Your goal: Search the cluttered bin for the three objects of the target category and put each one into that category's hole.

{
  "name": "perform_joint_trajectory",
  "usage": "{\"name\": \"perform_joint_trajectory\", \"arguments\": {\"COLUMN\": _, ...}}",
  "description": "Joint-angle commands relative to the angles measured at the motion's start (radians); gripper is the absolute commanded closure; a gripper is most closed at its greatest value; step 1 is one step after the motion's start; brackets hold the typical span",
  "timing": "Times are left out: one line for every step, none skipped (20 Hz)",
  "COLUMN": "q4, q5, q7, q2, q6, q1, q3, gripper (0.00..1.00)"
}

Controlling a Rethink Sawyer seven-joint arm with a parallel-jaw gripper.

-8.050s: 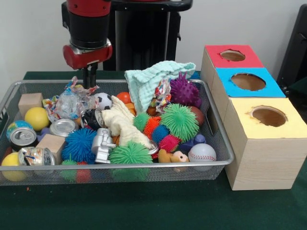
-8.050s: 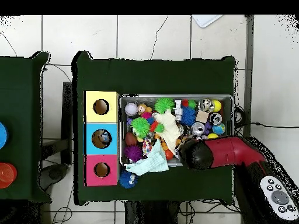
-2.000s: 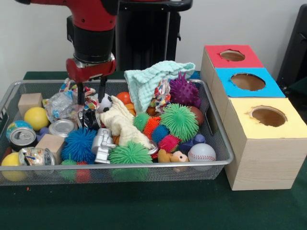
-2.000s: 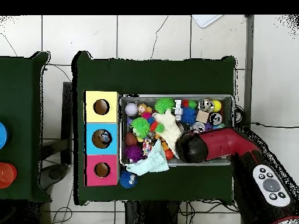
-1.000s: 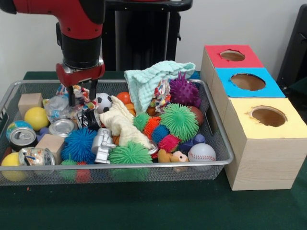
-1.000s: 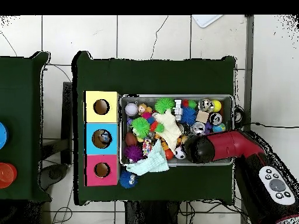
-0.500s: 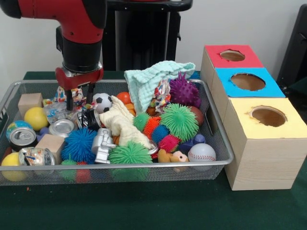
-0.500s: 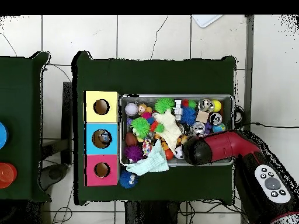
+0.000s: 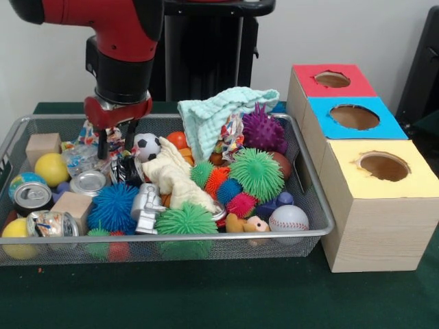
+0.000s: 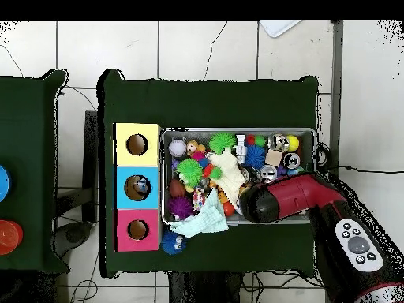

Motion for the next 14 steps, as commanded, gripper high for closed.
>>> {"name": "perform_joint_trajectory", "arguments": {"q4": -0.055, "q5": -0.082, "q7": -0.043, "q2": -0.035, "q6": -0.053, "q1": 0.024, "q3": -0.024, "gripper": 0.0}}
{"name": "perform_joint_trajectory", "arguments": {"q4": -0.053, "q5": -0.076, "q7": -0.047, "q2": -0.044, "q6": -0.044, "q1": 0.024, "q3": -0.022, "gripper": 0.0}}
{"name": "perform_joint_trajectory", "arguments": {"q4": -0.052, "q5": -0.067, "q7": -0.051, "q2": -0.052, "q6": -0.036, "q1": 0.024, "q3": -0.017, "gripper": 0.0}}
{"name": "perform_joint_trajectory", "arguments": {"q4": -0.05, "q5": -0.058, "q7": -0.055, "q2": -0.06, "q6": -0.026, "q1": 0.024, "q3": -0.014, "gripper": 0.0}}
{"name": "perform_joint_trajectory", "arguments": {"q4": -0.048, "q5": -0.048, "q7": -0.059, "q2": -0.068, "q6": -0.016, "q1": 0.024, "q3": -0.01, "gripper": 0.0}}
{"name": "perform_joint_trajectory", "arguments": {"q4": -0.042, "q5": -0.04, "q7": -0.067, "q2": -0.079, "q6": -0.008, "q1": 0.02, "q3": -0.008, "gripper": 0.0}}
{"name": "perform_joint_trajectory", "arguments": {"q4": -0.036, "q5": -0.027, "q7": -0.076, "q2": -0.092, "q6": 0.004, "q1": 0.018, "q3": -0.004, "gripper": 0.0}}
{"name": "perform_joint_trajectory", "arguments": {"q4": -0.034, "q5": -0.018, "q7": -0.086, "q2": -0.102, "q6": 0.014, "q1": 0.016, "q3": -0.001, "gripper": 0.0}}
{"name": "perform_joint_trajectory", "arguments": {"q4": -0.032, "q5": -0.011, "q7": -0.09, "q2": -0.112, "q6": 0.019, "q1": 0.017, "q3": 0.003, "gripper": 0.0}}
{"name": "perform_joint_trajectory", "arguments": {"q4": -0.034, "q5": -0.006, "q7": -0.092, "q2": -0.117, "q6": 0.028, "q1": 0.018, "q3": 0.003, "gripper": 0.0}}
{"name": "perform_joint_trajectory", "arguments": {"q4": -0.032, "q5": -0.002, "q7": -0.101, "q2": -0.125, "q6": 0.033, "q1": 0.017, "q3": 0.006, "gripper": 0.0}}
{"name": "perform_joint_trajectory", "arguments": {"q4": -0.029, "q5": 0.001, "q7": -0.106, "q2": -0.136, "q6": 0.035, "q1": 0.015, "q3": 0.008, "gripper": 0.0}}
{"name": "perform_joint_trajectory", "arguments": {"q4": -0.022, "q5": 0.011, "q7": -0.113, "q2": -0.15, "q6": 0.038, "q1": 0.009, "q3": 0.013, "gripper": 0.0}}
{"name": "perform_joint_trajectory", "arguments": {"q4": -0.021, "q5": 0.012, "q7": -0.126, "q2": -0.16, "q6": 0.04, "q1": 0.004, "q3": 0.015, "gripper": 0.0}}
